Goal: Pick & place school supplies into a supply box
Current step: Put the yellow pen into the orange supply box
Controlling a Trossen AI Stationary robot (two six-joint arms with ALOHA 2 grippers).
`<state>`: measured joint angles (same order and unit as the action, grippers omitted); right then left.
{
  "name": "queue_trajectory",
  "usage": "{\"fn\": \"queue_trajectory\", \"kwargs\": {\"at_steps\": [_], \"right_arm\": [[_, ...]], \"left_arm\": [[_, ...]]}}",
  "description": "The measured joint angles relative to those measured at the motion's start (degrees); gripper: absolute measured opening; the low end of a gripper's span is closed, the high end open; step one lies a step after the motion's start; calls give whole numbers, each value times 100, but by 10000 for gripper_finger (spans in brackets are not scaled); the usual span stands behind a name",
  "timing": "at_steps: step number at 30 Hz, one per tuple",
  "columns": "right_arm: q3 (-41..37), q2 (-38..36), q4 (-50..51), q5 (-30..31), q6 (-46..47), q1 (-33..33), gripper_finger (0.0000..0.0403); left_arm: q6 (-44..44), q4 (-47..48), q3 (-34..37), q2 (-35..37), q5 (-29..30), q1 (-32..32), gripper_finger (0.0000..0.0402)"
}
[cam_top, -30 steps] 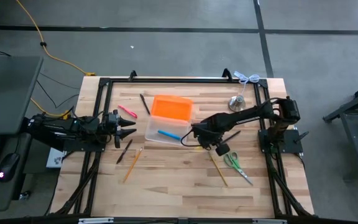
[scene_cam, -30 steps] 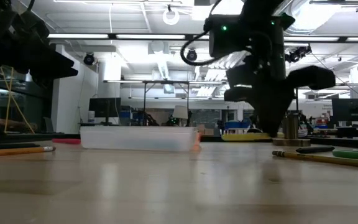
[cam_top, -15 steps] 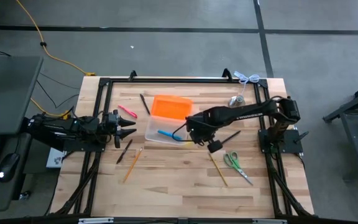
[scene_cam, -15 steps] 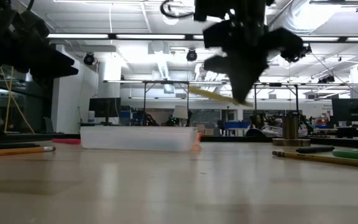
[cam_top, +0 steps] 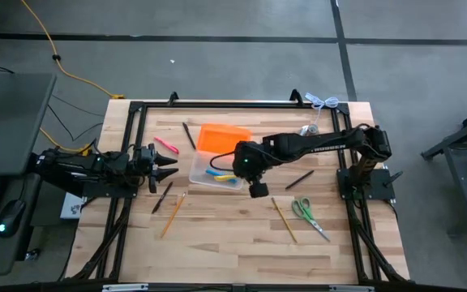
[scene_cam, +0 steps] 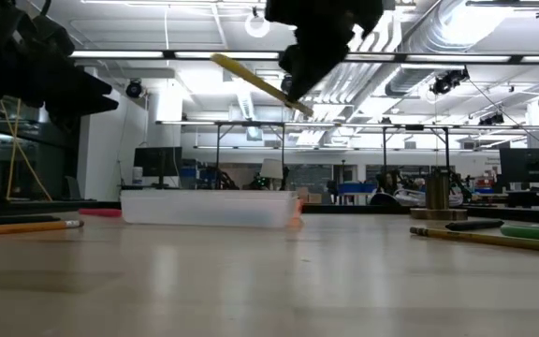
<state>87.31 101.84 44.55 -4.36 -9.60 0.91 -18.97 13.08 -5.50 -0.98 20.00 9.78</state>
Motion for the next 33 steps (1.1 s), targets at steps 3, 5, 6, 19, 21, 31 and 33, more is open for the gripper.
{"fn": "queue_trajectory", "kwargs": {"at_steps": [3,5,6,19,21,31,33], "right_arm": [[0,0,-471,-204,478,-16,0],[0,0,-829,-225,721,-16,0],[0,0,-994,-231,825,-16,0],[0,0,-2804,-252,1974,-199,0],[0,0,-3011,-247,2146,-252,0],[-7,181,-4127,-249,2968,-359,0],[-7,247,-4391,-253,3069,-357,0]], "left_arm": [[-198,-16,0,-1,-6,0,200],[-231,-146,2,-1,-9,-1,200],[-231,-266,2,-1,-8,-1,200],[-237,-1532,-7,1,-200,0,200],[-233,-1627,-9,-1,-251,0,200],[-234,-2101,-15,1,-204,0,200],[-234,-2206,-15,-1,-129,-1,200]]}}
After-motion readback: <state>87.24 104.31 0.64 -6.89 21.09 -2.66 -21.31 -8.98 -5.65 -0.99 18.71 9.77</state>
